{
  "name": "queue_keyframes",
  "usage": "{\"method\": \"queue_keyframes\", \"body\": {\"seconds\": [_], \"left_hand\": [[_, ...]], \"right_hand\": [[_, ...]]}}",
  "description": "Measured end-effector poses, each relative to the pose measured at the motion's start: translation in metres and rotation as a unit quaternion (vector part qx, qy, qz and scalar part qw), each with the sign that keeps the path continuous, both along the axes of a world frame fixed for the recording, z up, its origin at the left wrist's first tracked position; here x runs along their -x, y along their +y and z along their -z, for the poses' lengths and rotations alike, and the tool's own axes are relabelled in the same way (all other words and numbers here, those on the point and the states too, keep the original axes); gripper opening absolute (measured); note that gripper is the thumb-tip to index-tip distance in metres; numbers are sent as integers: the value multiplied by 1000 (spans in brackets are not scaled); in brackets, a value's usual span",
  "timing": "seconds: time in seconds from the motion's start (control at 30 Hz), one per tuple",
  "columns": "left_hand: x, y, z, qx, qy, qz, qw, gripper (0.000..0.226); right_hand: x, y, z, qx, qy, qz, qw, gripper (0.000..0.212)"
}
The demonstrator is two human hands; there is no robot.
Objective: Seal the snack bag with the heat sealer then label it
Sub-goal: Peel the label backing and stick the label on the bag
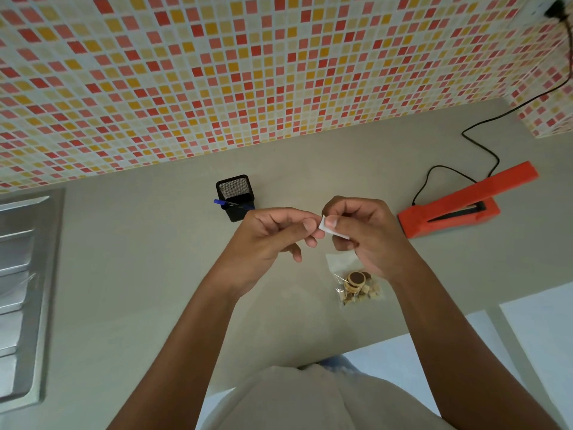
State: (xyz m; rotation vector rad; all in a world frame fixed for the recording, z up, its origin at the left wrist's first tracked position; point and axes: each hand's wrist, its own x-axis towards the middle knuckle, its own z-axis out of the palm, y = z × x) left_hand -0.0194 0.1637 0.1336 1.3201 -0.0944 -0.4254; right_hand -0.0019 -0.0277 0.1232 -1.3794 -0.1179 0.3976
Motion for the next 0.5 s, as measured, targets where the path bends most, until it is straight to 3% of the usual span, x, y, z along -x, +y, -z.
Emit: {"method": "queue_keyframes", "body": {"seconds": [0.5], "left_hand": [[9, -19, 2, 4, -12, -17, 1000, 15]], "right_hand": [[2, -15, -3, -6, 10, -28, 1000, 14]]}}
